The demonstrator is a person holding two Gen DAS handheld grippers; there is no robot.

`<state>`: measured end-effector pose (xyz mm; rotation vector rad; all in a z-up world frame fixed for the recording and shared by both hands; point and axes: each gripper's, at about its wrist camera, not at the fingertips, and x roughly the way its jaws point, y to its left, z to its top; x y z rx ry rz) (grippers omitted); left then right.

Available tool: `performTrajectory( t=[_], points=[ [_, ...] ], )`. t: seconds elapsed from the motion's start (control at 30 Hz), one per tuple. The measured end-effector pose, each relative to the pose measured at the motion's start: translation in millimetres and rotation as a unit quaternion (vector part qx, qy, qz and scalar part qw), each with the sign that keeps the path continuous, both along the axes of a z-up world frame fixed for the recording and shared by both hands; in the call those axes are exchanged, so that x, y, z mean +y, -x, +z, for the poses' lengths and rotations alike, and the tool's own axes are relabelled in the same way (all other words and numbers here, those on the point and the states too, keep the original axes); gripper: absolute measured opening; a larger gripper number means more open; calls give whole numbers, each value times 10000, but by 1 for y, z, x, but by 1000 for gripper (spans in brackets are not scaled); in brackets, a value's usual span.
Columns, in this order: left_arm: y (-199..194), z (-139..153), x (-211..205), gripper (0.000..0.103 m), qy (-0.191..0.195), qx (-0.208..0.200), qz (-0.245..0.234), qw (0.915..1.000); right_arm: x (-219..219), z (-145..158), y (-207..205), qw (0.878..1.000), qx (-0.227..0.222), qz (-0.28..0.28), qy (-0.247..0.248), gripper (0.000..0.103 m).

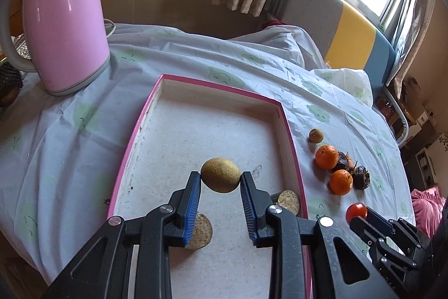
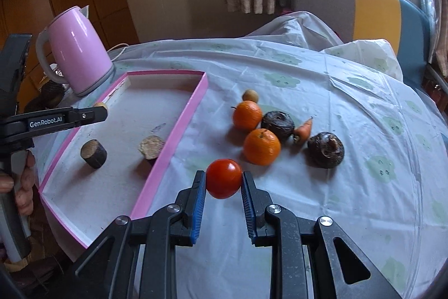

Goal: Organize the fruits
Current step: 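Drop the tan ball in the tray with the left tool while the right tool holds the tomato, then lower the cherry tomato into the tray and open the right tool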

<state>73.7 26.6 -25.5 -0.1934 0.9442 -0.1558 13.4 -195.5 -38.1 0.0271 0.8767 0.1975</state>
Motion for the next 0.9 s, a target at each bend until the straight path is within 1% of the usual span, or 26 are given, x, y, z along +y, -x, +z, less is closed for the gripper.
performTrajectory(
  t=[0.23, 0.37, 0.43, 0.57, 0.67, 0.9],
  points=[
    [5, 3, 16, 30, 45, -10, 203, 9998, 40, 6, -6, 9983, 34, 559, -173, 25],
    [11, 7, 24, 33, 49, -81, 294, 9995, 61, 6, -12, 9955, 160, 851, -374, 25],
    [14, 10, 29, 34, 63, -100, 350, 9993, 71, 6, -14, 9936, 230, 992, -486, 25],
    [21, 13, 37, 34, 38, -143, 417, 9990, 95, 4, -15, 9913, 268, 1225, -401, 25],
    [27, 15, 42, 35, 47, -175, 453, 9988, 105, 3, -18, 9894, 333, 1341, -439, 25],
    [38, 19, 52, 36, 72, -259, 508, 9983, 123, 1, -28, 9886, 345, 1421, -355, 26]
  ],
)
